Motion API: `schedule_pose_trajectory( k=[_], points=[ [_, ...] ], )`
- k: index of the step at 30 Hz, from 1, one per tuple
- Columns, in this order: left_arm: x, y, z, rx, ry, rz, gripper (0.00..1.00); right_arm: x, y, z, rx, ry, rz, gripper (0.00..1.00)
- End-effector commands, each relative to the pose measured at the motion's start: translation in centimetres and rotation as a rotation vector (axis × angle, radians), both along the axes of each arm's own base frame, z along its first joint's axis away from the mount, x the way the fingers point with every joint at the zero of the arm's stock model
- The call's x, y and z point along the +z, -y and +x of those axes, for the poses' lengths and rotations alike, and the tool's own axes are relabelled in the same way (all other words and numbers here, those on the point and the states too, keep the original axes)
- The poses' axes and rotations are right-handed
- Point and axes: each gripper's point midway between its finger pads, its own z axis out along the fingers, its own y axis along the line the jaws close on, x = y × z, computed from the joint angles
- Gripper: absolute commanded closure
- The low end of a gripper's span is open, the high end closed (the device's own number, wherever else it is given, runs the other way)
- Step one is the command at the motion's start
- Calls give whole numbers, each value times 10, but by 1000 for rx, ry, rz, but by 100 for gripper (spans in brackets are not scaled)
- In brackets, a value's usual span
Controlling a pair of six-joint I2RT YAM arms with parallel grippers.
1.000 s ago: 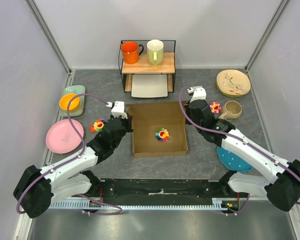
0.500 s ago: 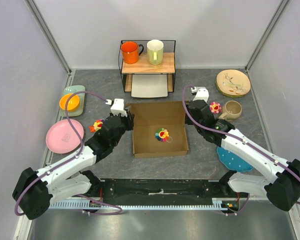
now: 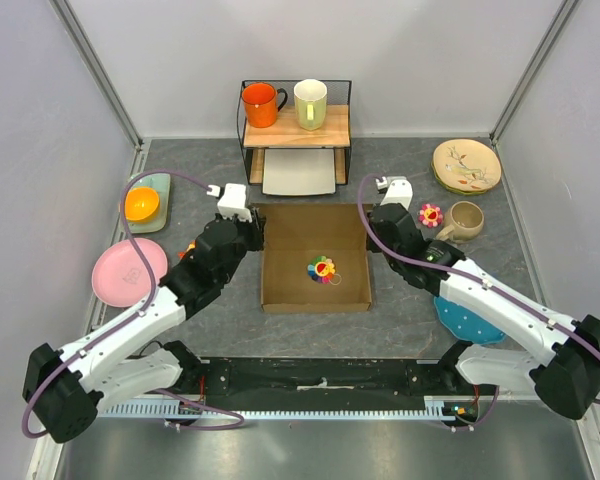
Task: Fold the paper box
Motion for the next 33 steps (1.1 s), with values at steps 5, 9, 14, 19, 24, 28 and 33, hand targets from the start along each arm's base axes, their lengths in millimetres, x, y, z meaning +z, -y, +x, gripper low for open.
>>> schedule_pose_trajectory(
  k=[5, 9, 14, 19, 24, 28, 33],
  points=[
    [-3, 14, -1, -48, -80, 19, 88, 16, -13, -1, -6, 8, 37, 100],
    [-4, 16, -3, -47, -123, 1, 93, 16, -15, -2, -21, -5, 56, 100],
    [-10, 18, -8, -57, -141, -38, 94, 14, -20, -8, -37, -28, 101, 100],
    [-18, 18, -16, -73, -142, -91, 93, -6, -20, -19, -34, -60, 92, 100],
    [-28, 19, -29, -94, -178, -141, 93, -19, -18, -31, -30, -82, 98, 100],
    [-41, 19, -38, -111, -214, -170, 92, -29, -13, -39, -29, -96, 78, 100],
    [-51, 15, -46, -121, -212, -180, 92, -39, -1, -50, -35, -95, 47, 100]
  ],
)
